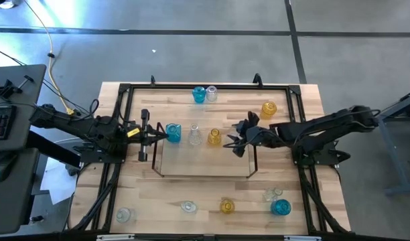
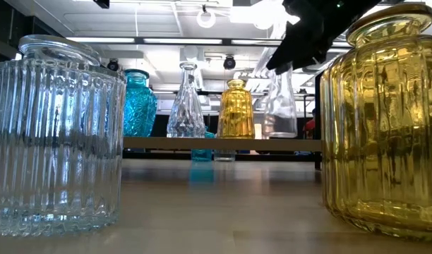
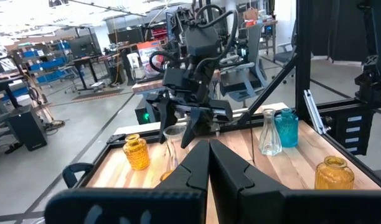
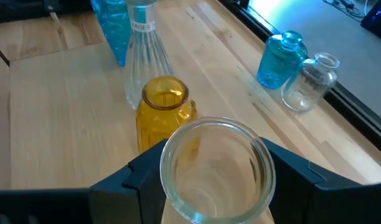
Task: Sort vases onto shelf
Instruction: Put the top left transparent vase on the shelf
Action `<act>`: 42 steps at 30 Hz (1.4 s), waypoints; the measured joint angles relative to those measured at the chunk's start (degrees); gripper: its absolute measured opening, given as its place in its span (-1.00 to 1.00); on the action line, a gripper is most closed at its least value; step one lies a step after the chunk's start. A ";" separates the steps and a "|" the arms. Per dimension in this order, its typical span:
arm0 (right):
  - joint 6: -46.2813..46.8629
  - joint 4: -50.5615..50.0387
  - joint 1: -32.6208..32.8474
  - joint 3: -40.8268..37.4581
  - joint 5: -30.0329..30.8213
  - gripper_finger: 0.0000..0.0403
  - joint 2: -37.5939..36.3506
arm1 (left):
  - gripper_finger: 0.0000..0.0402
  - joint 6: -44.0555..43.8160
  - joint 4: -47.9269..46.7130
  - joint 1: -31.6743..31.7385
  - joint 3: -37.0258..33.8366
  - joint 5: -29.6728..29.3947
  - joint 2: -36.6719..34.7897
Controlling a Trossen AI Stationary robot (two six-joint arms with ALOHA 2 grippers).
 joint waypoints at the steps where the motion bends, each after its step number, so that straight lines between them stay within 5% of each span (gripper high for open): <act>1: 0.00 -0.50 0.00 0.02 0.12 0.01 -0.37 | -1.00 0.00 0.10 0.00 0.00 0.00 0.00; 17: -0.51 -6.49 -3.71 0.15 -4.14 0.02 -1.07 | -1.00 0.00 0.26 0.02 0.00 0.03 0.00; 31: -0.55 -8.37 -3.76 0.15 -4.43 0.32 -1.07 | -1.00 0.00 0.24 0.00 0.00 0.03 0.02; 42: -1.07 -16.92 -3.74 7.15 -3.60 0.32 -1.05 | -1.00 -0.98 1.59 0.00 -0.02 0.03 0.02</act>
